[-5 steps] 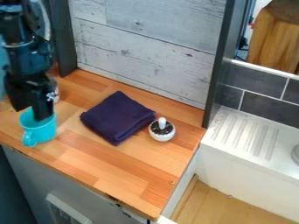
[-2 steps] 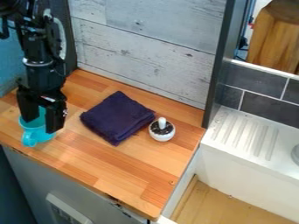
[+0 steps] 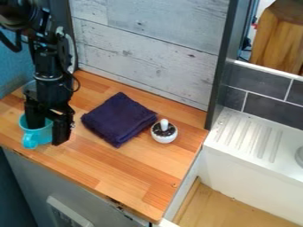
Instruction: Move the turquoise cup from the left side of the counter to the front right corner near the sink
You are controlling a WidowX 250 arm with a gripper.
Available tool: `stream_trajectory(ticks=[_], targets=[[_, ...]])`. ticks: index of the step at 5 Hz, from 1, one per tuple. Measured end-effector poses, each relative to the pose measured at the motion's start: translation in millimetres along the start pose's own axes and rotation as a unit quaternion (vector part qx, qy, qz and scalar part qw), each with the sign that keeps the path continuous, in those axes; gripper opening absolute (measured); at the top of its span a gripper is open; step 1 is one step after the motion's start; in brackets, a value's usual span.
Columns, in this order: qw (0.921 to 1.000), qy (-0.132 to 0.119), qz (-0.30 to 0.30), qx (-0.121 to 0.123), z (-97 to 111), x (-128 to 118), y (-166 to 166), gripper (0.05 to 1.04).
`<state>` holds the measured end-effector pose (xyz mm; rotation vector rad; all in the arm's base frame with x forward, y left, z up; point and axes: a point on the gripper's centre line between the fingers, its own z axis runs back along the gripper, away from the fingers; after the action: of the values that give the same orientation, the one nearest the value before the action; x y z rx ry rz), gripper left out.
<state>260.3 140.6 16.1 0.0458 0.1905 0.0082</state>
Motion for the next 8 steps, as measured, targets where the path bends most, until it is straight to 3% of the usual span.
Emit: stream_trajectory(ticks=[2, 3, 4, 5, 6, 7, 8], targets=[[1.0, -0.002, -0.002, 0.0, 0.1, 2.2, 0.8, 0.434], [1.0, -0.002, -0.002, 0.004, -0.2, 0.1, 1.0, 0.222], [0.9996, -0.014, -0.003, 0.026, 15.0, -8.5, 1.3, 0.121], [0.9977, -0.039, -0.038, 0.04, 41.5, -15.8, -22.2, 0.106], [0.9933, -0.065, -0.091, 0.028, 61.1, -27.6, -59.5, 0.106], [0.9798, -0.073, -0.185, 0.015, 61.4, -25.2, -107.1, 0.106], [0.9558, -0.061, -0.287, 0.024, 50.4, -19.9, -155.8, 0.106]])
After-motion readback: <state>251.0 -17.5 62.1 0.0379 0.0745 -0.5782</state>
